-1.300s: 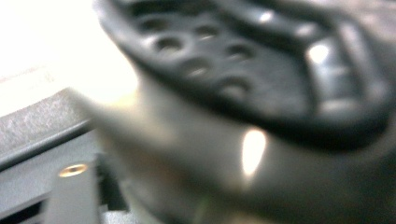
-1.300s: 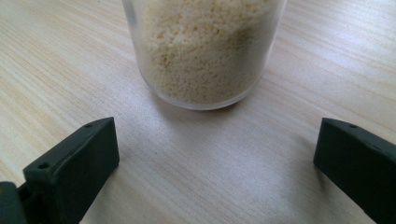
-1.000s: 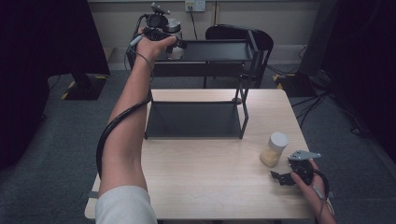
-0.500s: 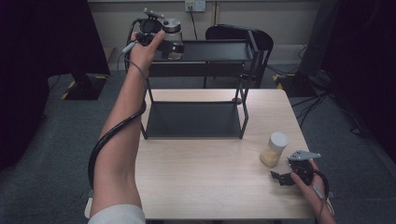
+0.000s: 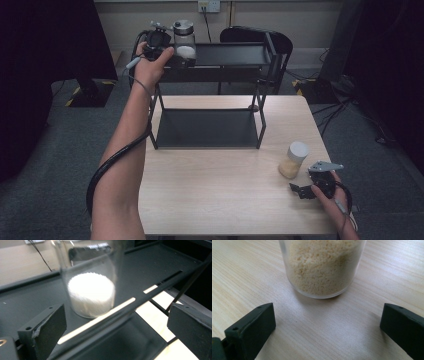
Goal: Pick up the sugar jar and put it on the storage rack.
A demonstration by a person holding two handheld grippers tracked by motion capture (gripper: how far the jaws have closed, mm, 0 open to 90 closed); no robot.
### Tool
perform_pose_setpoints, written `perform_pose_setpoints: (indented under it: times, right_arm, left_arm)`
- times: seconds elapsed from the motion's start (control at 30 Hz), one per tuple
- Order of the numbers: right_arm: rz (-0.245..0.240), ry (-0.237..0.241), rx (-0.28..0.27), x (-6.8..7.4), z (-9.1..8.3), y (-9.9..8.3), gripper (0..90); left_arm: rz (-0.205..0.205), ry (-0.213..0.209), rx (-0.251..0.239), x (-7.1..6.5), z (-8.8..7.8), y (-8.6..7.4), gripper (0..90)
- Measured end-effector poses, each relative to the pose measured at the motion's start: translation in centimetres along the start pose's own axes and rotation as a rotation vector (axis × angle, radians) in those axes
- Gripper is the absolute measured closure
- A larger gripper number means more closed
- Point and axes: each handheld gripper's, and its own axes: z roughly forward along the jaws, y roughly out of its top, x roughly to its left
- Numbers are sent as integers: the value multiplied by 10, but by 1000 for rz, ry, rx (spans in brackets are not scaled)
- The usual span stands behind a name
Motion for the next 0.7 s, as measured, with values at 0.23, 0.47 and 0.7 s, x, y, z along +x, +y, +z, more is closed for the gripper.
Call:
perform_pose_setpoints:
  times: [0.23,0.47,0.7]
  right_arm:
    - [0,0,0,0,0,0,0]
    - [0,0,0,0,0,0,0]
    - [0,0,0,0,0,0,0]
  left_arm:
    - [3,-20,-11,-2,0,-12,21]
    - [3,-36,-15,-5,2,-23,22]
    - [10,-49,-13,-7,3,-32,23]
